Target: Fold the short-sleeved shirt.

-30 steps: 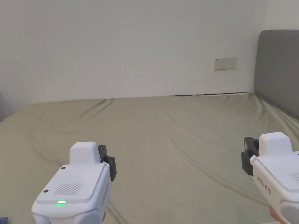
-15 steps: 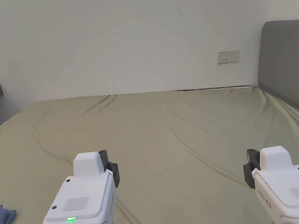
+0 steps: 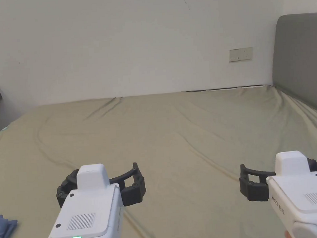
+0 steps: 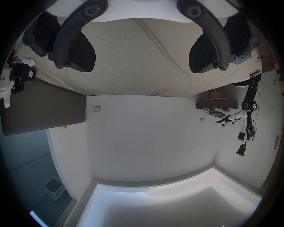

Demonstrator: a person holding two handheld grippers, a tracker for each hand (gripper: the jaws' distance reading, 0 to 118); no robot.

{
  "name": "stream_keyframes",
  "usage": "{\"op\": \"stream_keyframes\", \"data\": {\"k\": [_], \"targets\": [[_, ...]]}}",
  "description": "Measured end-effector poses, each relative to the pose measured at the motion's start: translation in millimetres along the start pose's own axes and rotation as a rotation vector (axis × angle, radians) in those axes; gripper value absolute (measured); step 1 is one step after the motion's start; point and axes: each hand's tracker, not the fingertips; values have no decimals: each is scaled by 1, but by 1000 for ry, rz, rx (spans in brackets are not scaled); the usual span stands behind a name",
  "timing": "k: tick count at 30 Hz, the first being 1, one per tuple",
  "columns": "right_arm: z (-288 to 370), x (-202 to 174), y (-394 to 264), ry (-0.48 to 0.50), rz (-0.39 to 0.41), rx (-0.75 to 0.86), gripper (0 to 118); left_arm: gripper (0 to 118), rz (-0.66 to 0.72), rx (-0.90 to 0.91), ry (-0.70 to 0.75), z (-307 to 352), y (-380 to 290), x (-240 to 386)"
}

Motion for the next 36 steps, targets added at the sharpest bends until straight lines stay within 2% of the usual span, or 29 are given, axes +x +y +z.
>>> {"op": "stream_keyframes", "data": {"k": [3,5,11,13,15,17,19,21,22,23,24,26,29,32,36], "targets": [[-4,3,-2,40,-25,-17,118,118,17,-26,-16,-3,-2,-2],[-6,5,-4,63,-68,-52,118,118,19,-33,-23,-4,-3,-2],[-14,4,-9,42,-78,-147,118,118,9,-38,-29,-4,-4,-4],[-13,7,-10,74,-63,-102,118,118,11,-29,-26,-3,-2,-5],[-10,12,-8,132,-139,-90,118,118,16,-26,-28,-3,-2,-8],[-9,15,-4,145,-209,-125,118,118,22,-27,-28,-4,-2,-9],[-5,12,0,76,-176,-102,118,118,22,-37,-24,-6,-4,-10],[1,5,2,10,-61,-9,118,118,29,-50,-24,-7,-5,-11],[4,3,5,10,7,30,118,118,31,-55,-25,-8,-5,-12],[4,2,5,41,21,34,118,118,35,-60,-26,-9,-6,-12],[4,1,2,53,-35,-14,118,118,39,-62,-26,-9,-6,-12],[4,0,4,57,-65,-18,118,118,47,-63,-27,-10,-6,-14],[2,1,6,59,-66,-19,118,118,49,-60,-26,-9,-6,-14],[3,2,5,34,-103,0,118,118,45,-58,-26,-8,-6,-14],[6,2,7,41,-100,12,118,118,48,-53,-32,-8,-7,-14]]}}
